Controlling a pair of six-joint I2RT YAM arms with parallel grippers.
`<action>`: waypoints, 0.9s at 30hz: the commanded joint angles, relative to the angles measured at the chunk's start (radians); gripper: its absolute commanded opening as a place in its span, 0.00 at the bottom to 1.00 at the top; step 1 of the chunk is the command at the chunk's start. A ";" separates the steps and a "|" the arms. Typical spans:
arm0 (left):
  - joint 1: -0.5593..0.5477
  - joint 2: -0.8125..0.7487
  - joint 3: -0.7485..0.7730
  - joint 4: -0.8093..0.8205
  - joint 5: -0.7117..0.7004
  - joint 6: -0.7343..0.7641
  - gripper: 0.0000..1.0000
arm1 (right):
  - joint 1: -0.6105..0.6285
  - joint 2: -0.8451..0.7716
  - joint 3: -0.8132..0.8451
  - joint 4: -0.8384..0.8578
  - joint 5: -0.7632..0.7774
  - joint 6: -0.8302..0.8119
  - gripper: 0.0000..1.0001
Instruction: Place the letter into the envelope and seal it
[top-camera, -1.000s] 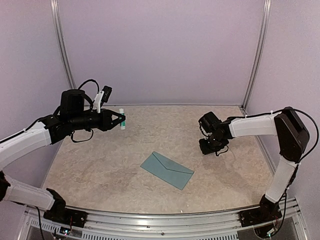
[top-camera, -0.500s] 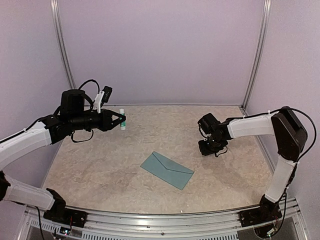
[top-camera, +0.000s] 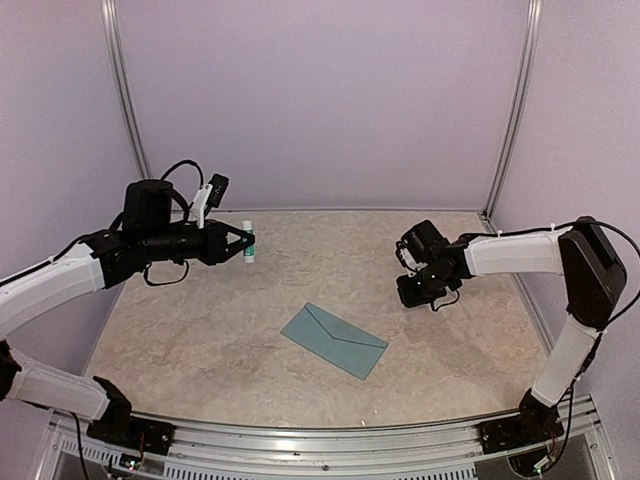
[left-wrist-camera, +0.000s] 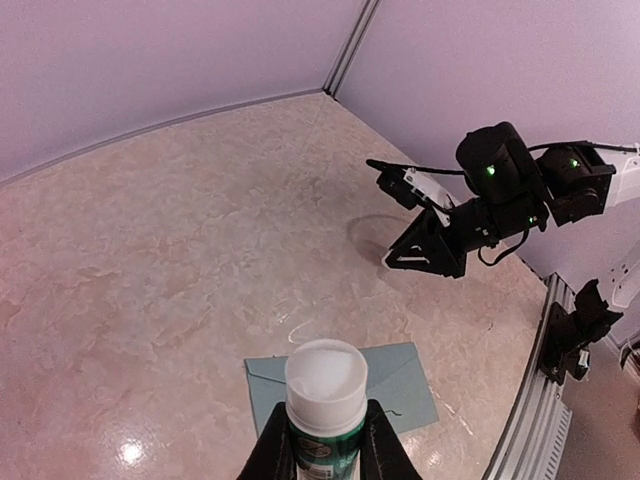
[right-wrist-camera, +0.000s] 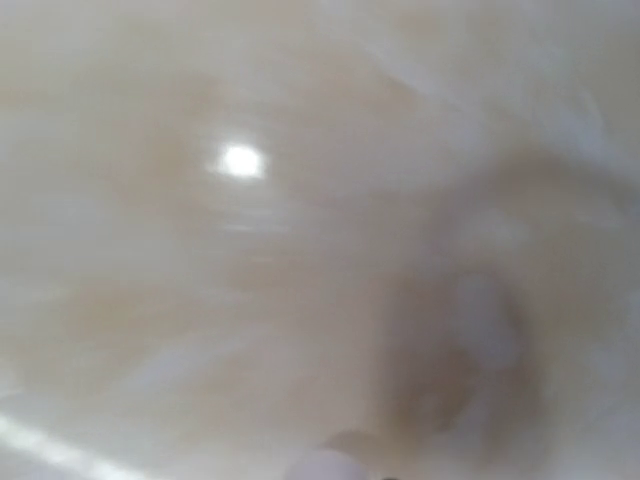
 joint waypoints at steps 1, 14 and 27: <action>-0.069 0.005 -0.002 0.017 0.030 0.049 0.00 | -0.007 -0.173 -0.008 0.068 -0.238 -0.074 0.08; -0.363 0.095 0.101 -0.044 0.036 0.149 0.00 | 0.090 -0.375 -0.019 0.323 -0.946 -0.048 0.09; -0.458 0.192 0.186 -0.107 -0.012 0.182 0.00 | 0.175 -0.369 -0.009 0.409 -1.092 -0.020 0.10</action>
